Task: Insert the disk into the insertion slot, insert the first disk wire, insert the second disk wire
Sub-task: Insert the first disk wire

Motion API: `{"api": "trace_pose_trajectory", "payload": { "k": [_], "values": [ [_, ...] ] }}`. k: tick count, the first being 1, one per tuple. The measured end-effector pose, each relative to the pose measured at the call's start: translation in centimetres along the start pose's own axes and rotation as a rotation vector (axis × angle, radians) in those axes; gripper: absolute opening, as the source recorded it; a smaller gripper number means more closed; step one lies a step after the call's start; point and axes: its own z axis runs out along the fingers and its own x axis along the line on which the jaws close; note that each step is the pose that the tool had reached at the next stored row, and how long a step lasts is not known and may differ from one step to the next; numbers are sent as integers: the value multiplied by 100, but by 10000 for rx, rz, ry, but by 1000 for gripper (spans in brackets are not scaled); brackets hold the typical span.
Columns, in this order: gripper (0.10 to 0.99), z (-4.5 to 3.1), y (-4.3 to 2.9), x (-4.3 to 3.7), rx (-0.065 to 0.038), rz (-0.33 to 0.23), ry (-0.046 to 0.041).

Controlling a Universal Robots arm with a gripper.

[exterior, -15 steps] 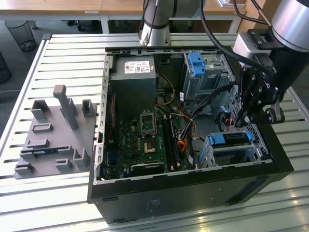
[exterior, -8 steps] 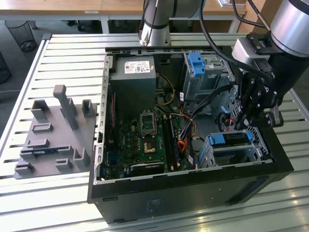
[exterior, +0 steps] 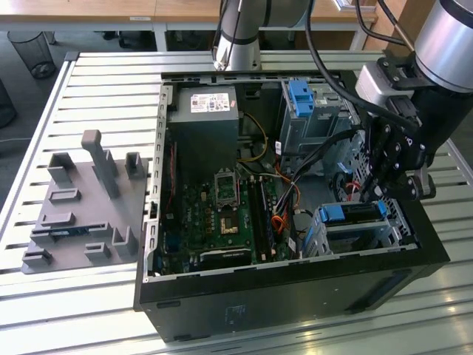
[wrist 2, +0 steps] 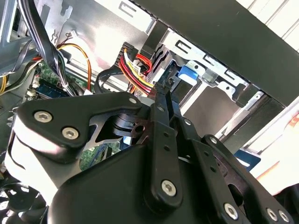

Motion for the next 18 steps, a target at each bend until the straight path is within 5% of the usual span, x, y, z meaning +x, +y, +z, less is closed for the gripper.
{"api": "trace_pose_trajectory", "payload": {
  "k": [18],
  "values": [
    [161,47,9,40,23,9,-2]
  ]
}}
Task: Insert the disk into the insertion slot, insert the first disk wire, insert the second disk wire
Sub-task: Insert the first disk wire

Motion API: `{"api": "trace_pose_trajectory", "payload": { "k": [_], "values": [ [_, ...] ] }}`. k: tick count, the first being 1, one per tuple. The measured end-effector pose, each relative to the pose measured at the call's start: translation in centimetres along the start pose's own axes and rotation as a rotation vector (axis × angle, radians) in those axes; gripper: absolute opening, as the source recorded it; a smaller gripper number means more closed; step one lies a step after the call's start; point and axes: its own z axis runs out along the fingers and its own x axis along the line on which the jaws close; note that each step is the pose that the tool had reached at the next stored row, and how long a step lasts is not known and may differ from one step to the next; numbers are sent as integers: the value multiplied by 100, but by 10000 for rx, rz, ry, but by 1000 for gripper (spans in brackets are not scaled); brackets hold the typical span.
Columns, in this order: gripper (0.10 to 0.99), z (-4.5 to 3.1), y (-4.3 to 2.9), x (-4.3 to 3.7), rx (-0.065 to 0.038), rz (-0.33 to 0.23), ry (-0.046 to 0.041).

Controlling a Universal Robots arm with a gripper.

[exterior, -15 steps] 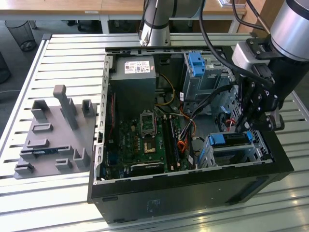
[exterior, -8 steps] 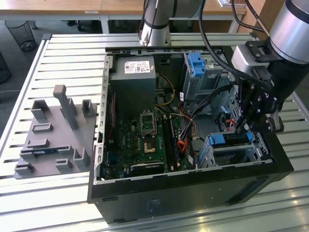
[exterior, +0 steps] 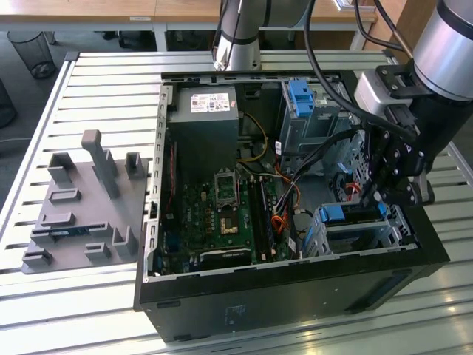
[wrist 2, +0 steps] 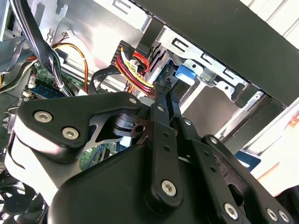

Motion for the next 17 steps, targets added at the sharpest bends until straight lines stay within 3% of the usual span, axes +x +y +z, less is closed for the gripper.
{"api": "trace_pose_trajectory", "payload": {
  "k": [17],
  "values": [
    [161,32,0,5,0,0,1]
  ]
}}
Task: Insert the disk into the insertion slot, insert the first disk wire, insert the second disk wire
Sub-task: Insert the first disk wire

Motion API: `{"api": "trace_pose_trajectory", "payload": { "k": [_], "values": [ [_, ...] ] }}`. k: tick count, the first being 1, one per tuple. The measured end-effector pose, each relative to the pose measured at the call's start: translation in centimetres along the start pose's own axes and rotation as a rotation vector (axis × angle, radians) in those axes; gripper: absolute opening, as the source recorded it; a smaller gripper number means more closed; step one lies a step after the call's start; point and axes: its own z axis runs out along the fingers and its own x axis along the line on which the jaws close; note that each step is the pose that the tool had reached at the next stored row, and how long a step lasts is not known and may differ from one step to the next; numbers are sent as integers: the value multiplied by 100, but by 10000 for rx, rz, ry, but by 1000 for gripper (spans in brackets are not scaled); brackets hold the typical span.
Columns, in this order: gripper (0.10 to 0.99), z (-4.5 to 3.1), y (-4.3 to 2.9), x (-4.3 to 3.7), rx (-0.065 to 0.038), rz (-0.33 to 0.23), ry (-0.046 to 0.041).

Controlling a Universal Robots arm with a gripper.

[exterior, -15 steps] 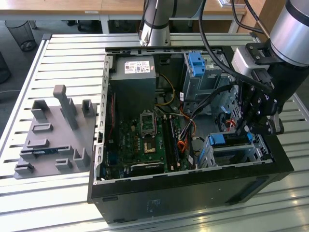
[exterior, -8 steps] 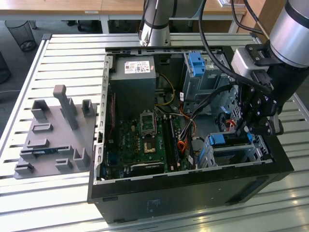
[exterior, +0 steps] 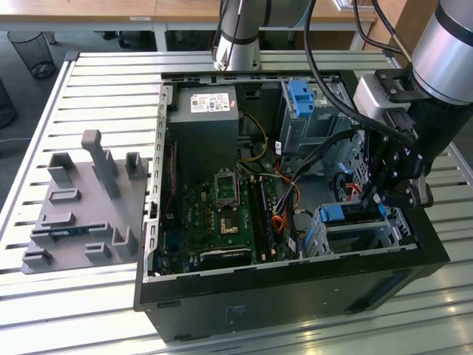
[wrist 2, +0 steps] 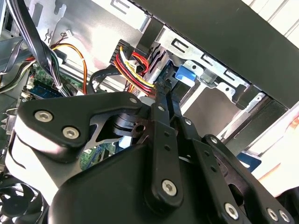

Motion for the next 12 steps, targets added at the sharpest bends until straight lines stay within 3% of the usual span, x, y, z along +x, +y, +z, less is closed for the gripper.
{"api": "trace_pose_trajectory", "payload": {
  "k": [12],
  "values": [
    [161,38,0,0,0,2,4]
  ]
}}
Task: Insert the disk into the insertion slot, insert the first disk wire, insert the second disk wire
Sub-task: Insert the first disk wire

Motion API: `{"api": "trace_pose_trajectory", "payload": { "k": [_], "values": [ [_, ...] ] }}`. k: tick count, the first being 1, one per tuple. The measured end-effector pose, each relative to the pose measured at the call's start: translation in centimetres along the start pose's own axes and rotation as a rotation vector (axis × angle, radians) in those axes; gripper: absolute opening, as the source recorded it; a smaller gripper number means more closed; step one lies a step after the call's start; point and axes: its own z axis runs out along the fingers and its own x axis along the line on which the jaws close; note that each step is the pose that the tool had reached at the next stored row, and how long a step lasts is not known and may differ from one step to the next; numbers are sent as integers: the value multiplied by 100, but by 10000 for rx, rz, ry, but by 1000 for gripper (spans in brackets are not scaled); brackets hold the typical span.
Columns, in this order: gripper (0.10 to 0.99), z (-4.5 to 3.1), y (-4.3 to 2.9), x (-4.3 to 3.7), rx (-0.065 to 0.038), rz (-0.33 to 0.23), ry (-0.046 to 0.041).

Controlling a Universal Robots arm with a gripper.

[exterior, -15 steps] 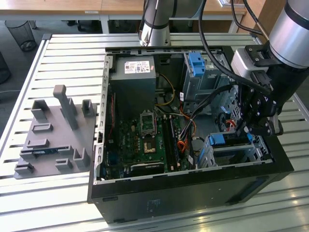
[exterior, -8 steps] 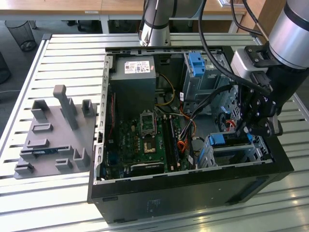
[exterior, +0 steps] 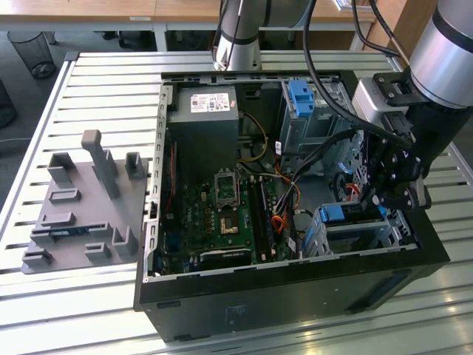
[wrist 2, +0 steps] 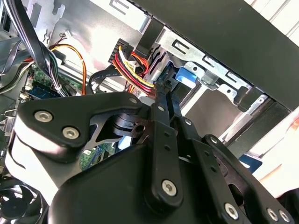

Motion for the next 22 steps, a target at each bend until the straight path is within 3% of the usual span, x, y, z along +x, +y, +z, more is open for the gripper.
{"api": "trace_pose_trajectory", "payload": {
  "k": [5,6,14,18,22],
  "values": [
    [173,3,0,0,0,1,-11],
    [235,-6,0,0,0,0,-5],
    [235,-90,0,0,-10,0,-5],
    [106,-110,0,0,-14,0,-6],
    [106,-118,-1,-1,-15,0,-8]
  ]
}}
